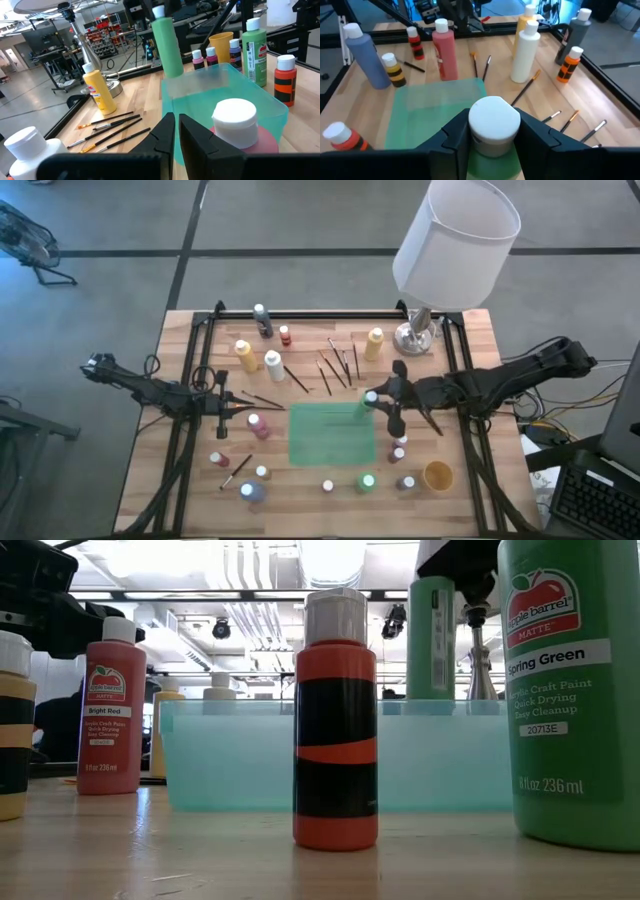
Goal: Pick & Place Paint Supplies
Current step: Put the green paint bottle into the green bin
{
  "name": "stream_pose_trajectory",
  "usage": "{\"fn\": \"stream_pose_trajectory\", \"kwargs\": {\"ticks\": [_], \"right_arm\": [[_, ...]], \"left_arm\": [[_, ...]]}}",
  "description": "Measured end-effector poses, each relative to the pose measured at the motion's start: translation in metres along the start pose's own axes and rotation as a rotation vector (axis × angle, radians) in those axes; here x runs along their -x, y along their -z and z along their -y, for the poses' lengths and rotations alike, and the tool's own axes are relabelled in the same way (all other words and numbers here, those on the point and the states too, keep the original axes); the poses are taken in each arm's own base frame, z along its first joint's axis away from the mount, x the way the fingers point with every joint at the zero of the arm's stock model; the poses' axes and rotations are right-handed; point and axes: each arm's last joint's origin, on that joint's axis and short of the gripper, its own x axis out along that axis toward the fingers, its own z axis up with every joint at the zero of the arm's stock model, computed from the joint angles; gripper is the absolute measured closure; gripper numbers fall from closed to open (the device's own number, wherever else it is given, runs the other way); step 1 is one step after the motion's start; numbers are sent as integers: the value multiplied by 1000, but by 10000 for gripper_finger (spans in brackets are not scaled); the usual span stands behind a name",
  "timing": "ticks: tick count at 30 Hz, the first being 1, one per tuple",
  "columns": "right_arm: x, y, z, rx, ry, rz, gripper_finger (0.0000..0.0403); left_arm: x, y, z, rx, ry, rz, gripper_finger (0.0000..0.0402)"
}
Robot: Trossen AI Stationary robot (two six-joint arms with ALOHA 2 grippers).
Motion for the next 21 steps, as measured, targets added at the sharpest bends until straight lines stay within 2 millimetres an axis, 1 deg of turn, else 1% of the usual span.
{"fn": "stream_pose_trajectory", "kwargs": {"ticks": [6, 12, 15, 21], "right_arm": [[-13, 6, -4, 5, 4, -23, 290], [-23, 13, -6, 4, 11, -44, 287], [-26, 19, -6, 5, 10, -40, 283], [-28, 37, -3, -8, 3, -7, 290]], "left_arm": [[0, 0, 0, 0, 0, 0, 371], [0, 0, 0, 0, 0, 0, 371], [0, 0, 0, 0, 0, 0, 371], [0, 0, 0, 0, 0, 0, 371]]}}
